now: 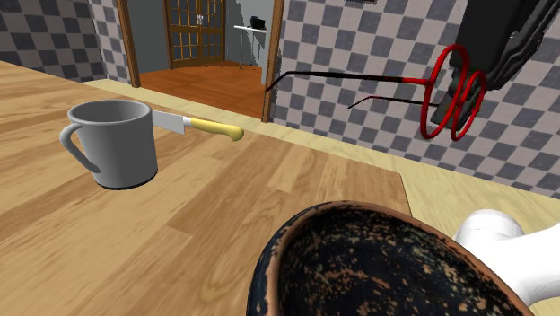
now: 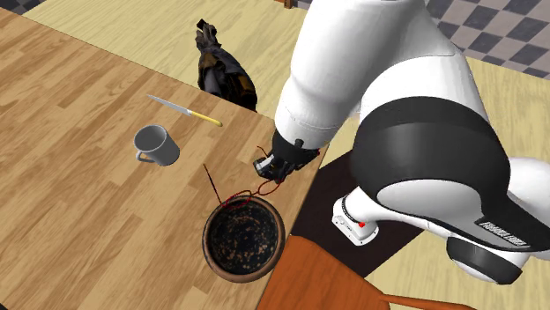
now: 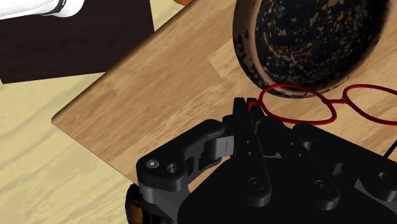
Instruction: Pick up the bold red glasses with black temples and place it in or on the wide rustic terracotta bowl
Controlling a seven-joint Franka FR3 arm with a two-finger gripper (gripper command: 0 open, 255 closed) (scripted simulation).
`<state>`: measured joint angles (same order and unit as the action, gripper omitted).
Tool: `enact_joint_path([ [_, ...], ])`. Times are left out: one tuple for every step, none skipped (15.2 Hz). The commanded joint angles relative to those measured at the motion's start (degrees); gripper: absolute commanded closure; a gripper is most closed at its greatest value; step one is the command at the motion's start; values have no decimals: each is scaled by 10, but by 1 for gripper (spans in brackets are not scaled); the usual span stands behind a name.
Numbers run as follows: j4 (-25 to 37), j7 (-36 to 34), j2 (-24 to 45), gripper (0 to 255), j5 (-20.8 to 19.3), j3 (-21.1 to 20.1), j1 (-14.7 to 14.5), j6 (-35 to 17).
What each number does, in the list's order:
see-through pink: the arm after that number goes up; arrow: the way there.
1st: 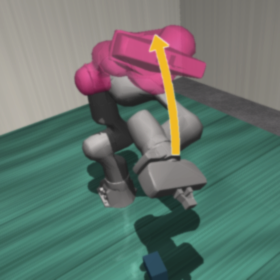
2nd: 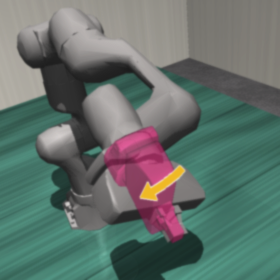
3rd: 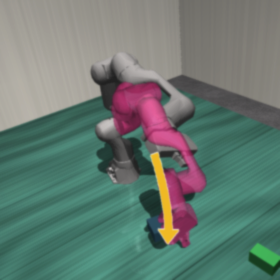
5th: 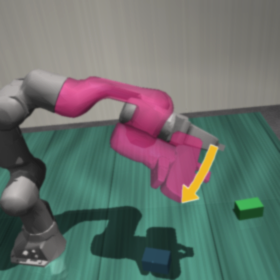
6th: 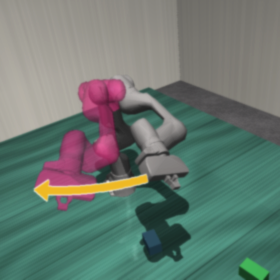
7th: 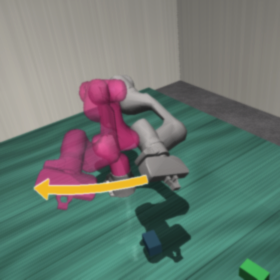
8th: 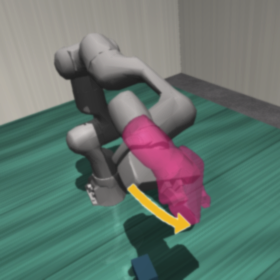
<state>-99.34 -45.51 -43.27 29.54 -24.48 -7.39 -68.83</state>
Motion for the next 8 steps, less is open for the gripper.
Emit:
enact_joint_path([
  [11, -28, -7, 255, 14, -17, -3, 6],
  [14, -41, -11, 255, 22, -27, -4, 8],
  [18, -55, -15, 255, 29, -36, -5, 9],
  [23, -69, -19, 255, 37, -46, -6, 10],
  [28, -83, -21, 255, 45, -56, -7, 11],
  [34, -97, -24, 255, 52, -66, -7, 12],
  [45, -121, -27, 255, 65, -84, -7, 13],
  [32, -118, -34, 255, 66, -83, -9, 8],
])
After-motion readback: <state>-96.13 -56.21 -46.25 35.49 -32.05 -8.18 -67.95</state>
